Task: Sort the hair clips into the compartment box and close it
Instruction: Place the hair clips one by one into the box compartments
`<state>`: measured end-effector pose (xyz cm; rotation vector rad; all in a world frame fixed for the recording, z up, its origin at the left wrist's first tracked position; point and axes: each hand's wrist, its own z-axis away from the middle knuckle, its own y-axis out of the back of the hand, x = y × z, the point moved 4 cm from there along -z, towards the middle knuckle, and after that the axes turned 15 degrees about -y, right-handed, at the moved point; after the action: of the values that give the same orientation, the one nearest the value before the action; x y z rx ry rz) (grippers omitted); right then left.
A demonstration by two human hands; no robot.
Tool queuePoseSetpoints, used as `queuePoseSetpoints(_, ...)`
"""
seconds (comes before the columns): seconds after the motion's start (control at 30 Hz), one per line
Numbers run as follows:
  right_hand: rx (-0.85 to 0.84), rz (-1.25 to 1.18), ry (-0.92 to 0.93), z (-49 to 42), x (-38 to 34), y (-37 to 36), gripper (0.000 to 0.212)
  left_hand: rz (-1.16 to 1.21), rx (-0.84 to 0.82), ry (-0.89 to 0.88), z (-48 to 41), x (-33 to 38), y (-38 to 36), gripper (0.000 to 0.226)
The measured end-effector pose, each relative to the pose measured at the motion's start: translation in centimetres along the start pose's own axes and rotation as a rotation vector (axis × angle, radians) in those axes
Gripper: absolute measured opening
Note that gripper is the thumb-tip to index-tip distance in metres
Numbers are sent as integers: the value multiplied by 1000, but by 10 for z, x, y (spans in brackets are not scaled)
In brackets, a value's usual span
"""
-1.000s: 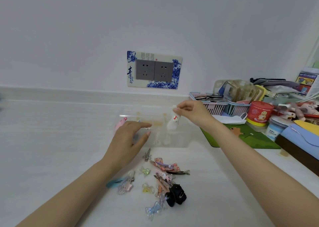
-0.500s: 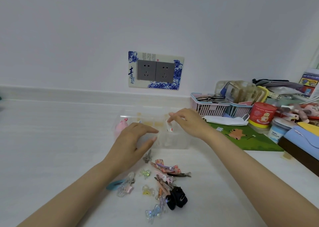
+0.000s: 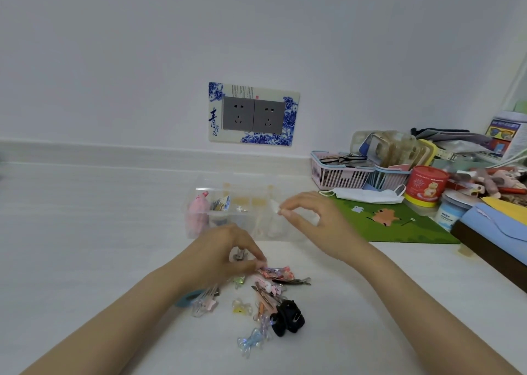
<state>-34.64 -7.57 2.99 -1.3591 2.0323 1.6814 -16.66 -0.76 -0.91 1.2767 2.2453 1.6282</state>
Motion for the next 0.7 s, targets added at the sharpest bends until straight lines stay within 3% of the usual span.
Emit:
queuePoseSetpoints(0.13,-281,-65,-141,31,6,-9,13,-2,-51,25,0,1,-2,18)
queuePoseSetpoints(0.33,-448,-34,-232,41,10,-19,26,3,-76,34,-1,5,-3,18)
queuePoseSetpoints(0.53,-393,-158,-190,38,6,-32,14,68,-51,57,0,6,-3,18)
queuePoseSetpoints(0.7,-241,-415,-239,23,6,-21,11,40,154,50,-1,3,6,31)
